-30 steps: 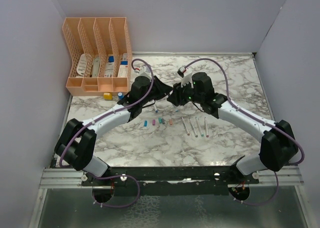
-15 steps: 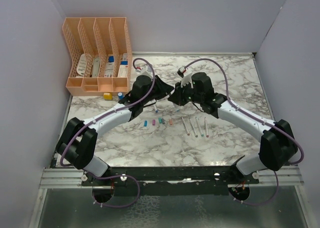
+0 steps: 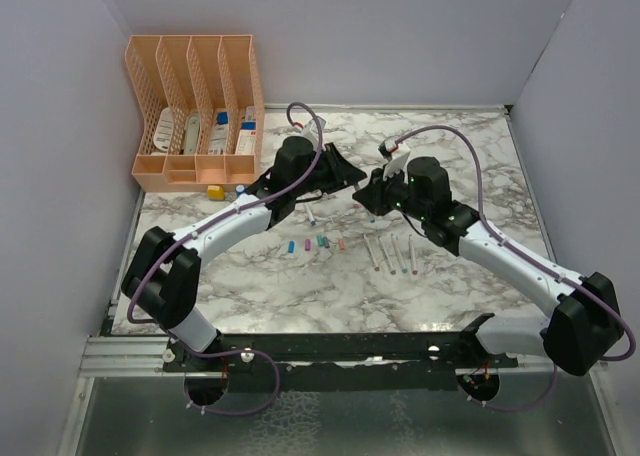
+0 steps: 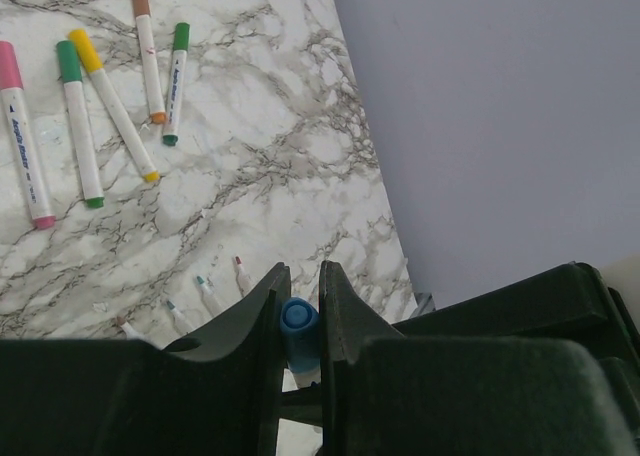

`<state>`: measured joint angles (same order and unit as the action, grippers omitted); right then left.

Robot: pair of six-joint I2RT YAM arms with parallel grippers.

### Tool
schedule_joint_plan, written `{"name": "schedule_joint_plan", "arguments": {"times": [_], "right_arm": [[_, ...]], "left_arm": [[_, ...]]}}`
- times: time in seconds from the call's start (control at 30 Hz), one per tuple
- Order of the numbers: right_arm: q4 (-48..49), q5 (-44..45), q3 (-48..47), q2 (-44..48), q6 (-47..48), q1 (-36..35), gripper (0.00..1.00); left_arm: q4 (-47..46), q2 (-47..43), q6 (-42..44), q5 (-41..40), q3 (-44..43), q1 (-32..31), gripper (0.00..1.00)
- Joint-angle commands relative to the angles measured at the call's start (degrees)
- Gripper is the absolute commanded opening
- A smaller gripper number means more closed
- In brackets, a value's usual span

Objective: Open the pen caps

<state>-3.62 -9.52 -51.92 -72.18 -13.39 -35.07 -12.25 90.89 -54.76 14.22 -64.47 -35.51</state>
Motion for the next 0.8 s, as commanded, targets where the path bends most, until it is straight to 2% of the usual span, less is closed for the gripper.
{"name": "schedule_joint_plan", "arguments": {"times": [0.0,0.17,0.6,0.77], "right_arm": [[-11.55,-3.6,1.64,3.63,0.92,-1.23,0.01],[-13.0,-6.03,1.49,4.25,0.65,-1.22,0.01],[-19.81,-1.45,3.2,13.64,-0.25,-1.23,0.01],[-17.74,4.32,1.31,9.78,-0.35,-1.23,0.01]], "left_arm": [[-0.47,0.53,5.67,-14.62,-0.52,7.18,0.0],[0.74,-0.73,7.07,-15.56,1.09,8.89,0.0],[5.67,3.19,11.11,-15.37,-3.41,9.58,0.0],[9.47,0.29,11.72,-14.2,-2.54,8.22,0.0]]}}
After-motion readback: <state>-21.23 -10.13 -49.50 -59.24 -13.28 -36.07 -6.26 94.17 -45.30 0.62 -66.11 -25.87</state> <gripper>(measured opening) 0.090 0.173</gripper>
